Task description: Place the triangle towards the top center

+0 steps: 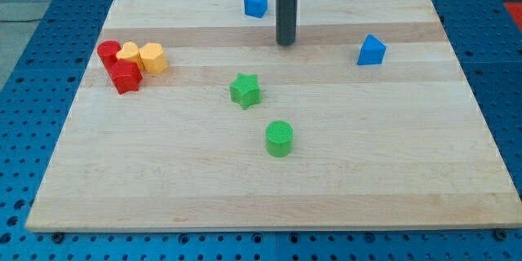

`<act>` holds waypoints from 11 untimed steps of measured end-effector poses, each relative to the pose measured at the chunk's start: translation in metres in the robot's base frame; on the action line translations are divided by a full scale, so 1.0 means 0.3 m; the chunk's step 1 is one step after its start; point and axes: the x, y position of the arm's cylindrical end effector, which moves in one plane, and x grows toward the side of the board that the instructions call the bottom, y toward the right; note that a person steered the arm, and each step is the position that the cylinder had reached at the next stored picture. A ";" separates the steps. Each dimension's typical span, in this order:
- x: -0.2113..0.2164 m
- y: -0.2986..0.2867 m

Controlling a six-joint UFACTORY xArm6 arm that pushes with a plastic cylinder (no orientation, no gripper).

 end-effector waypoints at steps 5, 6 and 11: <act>-0.075 0.444; -0.110 0.556; -0.225 0.356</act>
